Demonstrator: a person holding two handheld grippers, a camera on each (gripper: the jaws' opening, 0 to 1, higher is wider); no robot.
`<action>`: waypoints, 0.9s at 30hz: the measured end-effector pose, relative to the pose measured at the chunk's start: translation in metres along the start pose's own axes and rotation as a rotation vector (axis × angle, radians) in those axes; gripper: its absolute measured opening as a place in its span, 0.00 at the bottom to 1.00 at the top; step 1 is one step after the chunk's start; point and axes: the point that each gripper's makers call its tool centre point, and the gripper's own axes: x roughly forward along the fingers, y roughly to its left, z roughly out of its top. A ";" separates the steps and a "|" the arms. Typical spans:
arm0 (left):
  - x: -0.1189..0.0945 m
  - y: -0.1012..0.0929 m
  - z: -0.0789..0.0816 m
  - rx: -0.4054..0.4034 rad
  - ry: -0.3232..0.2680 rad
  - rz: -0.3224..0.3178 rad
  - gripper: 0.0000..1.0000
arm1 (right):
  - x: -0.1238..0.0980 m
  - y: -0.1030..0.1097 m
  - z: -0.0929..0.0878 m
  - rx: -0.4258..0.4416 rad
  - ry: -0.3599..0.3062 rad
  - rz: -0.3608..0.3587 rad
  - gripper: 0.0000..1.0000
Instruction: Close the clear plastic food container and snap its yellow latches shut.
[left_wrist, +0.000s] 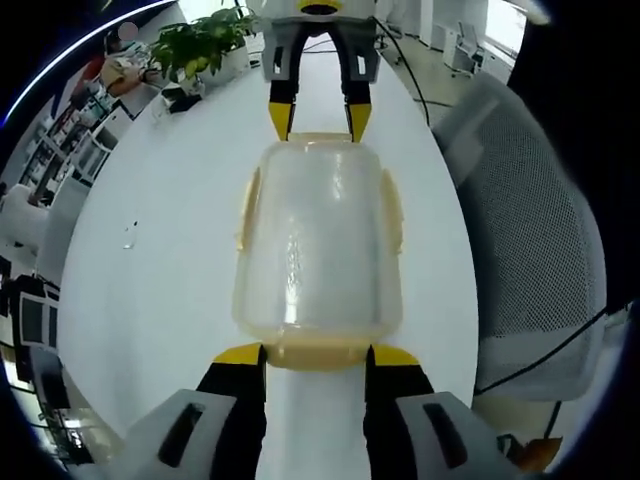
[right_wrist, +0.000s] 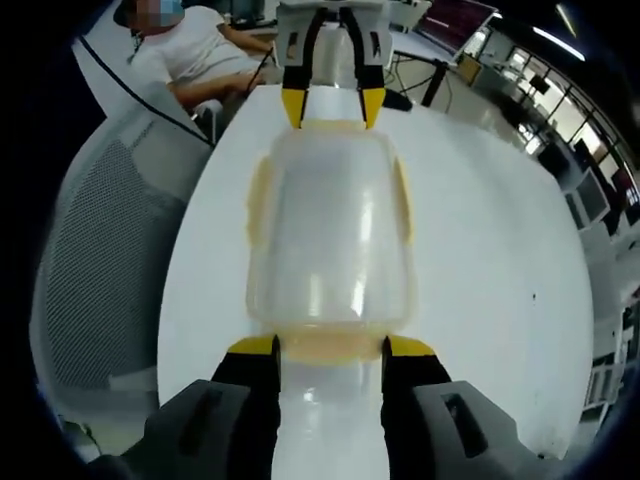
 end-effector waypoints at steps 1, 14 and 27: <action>0.002 0.000 0.003 -0.002 -0.004 -0.002 0.31 | 0.000 -0.001 -0.003 -0.001 0.006 0.003 0.35; 0.025 0.001 0.023 -0.012 -0.028 -0.031 0.31 | -0.006 -0.002 -0.031 0.010 0.038 0.022 0.36; 0.045 -0.005 0.043 -0.018 -0.053 -0.066 0.31 | -0.011 0.005 -0.058 0.031 0.066 0.040 0.36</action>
